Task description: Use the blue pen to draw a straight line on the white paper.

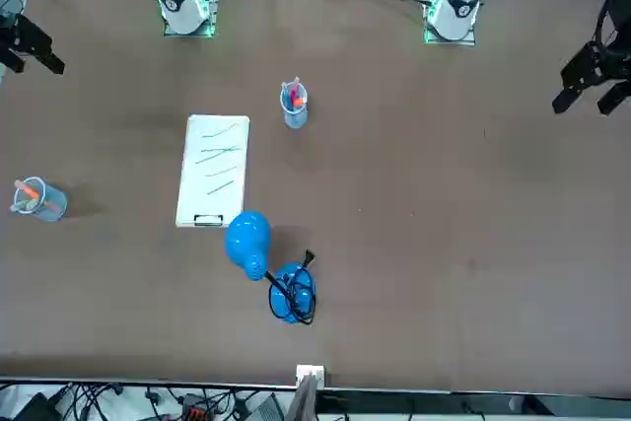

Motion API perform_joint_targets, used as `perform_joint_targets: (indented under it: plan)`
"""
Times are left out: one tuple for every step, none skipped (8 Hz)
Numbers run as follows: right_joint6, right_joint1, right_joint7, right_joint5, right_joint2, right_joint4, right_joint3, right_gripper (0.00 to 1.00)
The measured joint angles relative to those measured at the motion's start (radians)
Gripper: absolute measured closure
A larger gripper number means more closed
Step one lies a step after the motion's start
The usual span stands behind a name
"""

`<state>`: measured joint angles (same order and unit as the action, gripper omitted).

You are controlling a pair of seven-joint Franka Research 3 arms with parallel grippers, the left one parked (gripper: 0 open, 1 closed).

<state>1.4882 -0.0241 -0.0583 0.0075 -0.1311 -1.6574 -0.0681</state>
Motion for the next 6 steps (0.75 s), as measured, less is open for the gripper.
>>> perform_joint_targets:
  plan:
    - [0.004,0.0,0.002,0.004,0.0,0.002,0.001,0.0]
    - [0.008,0.0,0.004,0.009,0.0,0.006,0.001,0.0]
    - [0.009,0.0,0.004,0.01,0.001,0.01,0.001,0.0]
    - [0.01,-0.001,0.005,0.008,0.005,0.011,0.0,0.0]
    - [0.022,-0.004,0.007,-0.005,0.015,0.007,-0.004,0.0]
    - [0.048,-0.015,0.01,-0.023,0.033,-0.003,-0.009,0.0]
